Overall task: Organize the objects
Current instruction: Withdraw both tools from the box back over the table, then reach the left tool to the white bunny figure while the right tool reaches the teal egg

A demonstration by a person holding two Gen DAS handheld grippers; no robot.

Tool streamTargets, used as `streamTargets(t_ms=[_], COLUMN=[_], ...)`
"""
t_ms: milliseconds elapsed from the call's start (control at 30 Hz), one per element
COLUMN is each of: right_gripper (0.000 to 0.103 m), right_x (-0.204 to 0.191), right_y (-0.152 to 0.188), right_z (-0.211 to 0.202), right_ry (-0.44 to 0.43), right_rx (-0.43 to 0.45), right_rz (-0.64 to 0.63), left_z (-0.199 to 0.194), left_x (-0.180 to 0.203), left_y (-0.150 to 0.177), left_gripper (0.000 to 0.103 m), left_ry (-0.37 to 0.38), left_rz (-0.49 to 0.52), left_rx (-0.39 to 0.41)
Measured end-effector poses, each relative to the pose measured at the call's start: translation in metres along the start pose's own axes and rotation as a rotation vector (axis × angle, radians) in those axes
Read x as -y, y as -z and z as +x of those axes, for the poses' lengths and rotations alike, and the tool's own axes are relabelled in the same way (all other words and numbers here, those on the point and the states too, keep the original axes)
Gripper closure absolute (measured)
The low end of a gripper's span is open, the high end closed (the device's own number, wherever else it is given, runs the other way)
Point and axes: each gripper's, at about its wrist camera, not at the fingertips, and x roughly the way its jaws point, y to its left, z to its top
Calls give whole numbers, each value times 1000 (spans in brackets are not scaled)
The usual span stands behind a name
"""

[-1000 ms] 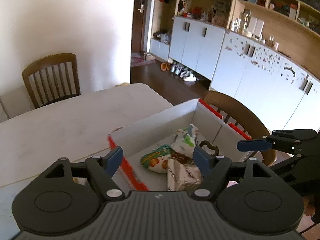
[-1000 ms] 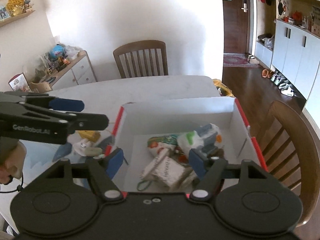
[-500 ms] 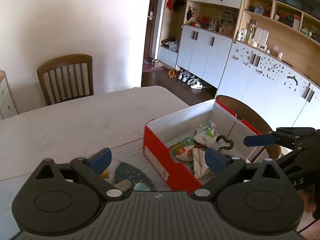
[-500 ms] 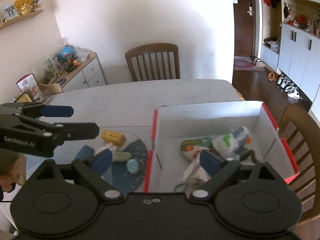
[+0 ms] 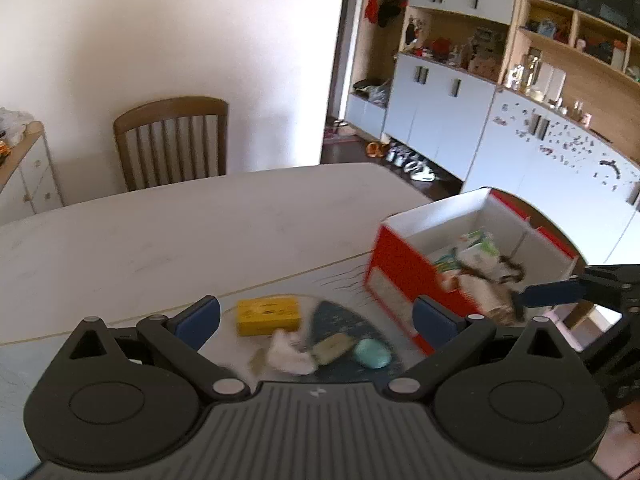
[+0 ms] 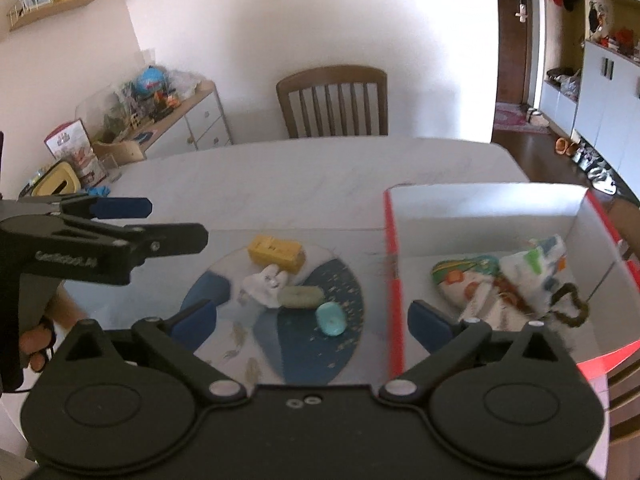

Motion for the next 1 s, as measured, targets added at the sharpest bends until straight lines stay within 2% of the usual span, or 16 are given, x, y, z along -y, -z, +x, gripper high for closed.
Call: streamTargets(t_ms=[333, 633, 733, 867, 900, 933, 1000], right_gripper=[3, 4, 3, 7, 8, 14, 16], right_x=[-20, -28, -34, -43, -44, -45, -47], right_y=[12, 26, 28, 29, 30, 32, 34], right_z=[42, 75, 84, 93, 93, 94, 96], right_ry=[39, 86, 130, 187, 184, 177, 174], right_rx=[-85, -122, -103, -87, -82, -81, -86], right_rz=[-16, -55, -99, -152, -159, -163, -160], left_z=[37, 83, 95, 109, 111, 112, 114], left_x=[-44, -46, -43, -46, -48, -50, -52], left_y=[25, 50, 54, 56, 55, 54, 53], left_gripper=[0, 0, 0, 0, 0, 0, 0], left_ry=[-12, 66, 74, 60, 58, 60, 62], left_rz=[-15, 32, 34, 19, 10, 3, 2], left_rx=[-58, -175, -202, -211, -212, -212, -206])
